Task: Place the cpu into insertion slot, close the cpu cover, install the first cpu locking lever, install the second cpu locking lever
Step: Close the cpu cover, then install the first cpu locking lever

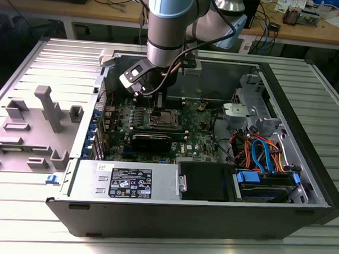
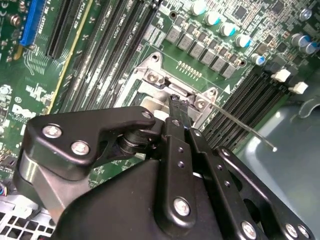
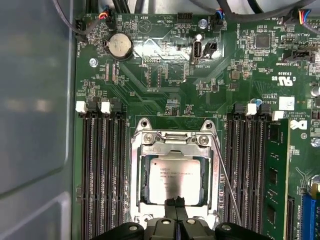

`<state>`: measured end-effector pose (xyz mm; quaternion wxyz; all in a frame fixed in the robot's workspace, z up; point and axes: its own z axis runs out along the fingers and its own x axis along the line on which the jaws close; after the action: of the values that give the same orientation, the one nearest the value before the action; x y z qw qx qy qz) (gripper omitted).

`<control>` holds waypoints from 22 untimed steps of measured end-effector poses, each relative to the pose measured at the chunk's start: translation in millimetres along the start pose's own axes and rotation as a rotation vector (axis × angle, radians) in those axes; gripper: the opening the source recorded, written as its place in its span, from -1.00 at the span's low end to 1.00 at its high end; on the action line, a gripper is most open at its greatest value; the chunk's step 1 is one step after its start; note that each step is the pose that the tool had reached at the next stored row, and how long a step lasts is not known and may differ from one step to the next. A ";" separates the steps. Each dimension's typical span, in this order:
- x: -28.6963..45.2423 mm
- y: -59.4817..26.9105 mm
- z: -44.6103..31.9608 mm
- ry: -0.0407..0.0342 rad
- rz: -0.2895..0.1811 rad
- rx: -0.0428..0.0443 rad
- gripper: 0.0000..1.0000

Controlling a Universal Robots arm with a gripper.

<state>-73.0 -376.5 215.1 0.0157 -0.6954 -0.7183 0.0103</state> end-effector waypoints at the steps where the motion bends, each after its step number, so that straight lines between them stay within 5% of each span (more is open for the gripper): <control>1: -0.1 3.8 -0.1 0.0001 0.000 0.0000 -0.79; 7: -0.6 19.9 -0.7 0.0000 0.000 0.0000 -0.79; 22: -0.6 21.4 -0.8 0.0001 0.000 0.0000 -0.79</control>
<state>-51.6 -376.4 215.1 0.0157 -0.6955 -0.7183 0.0103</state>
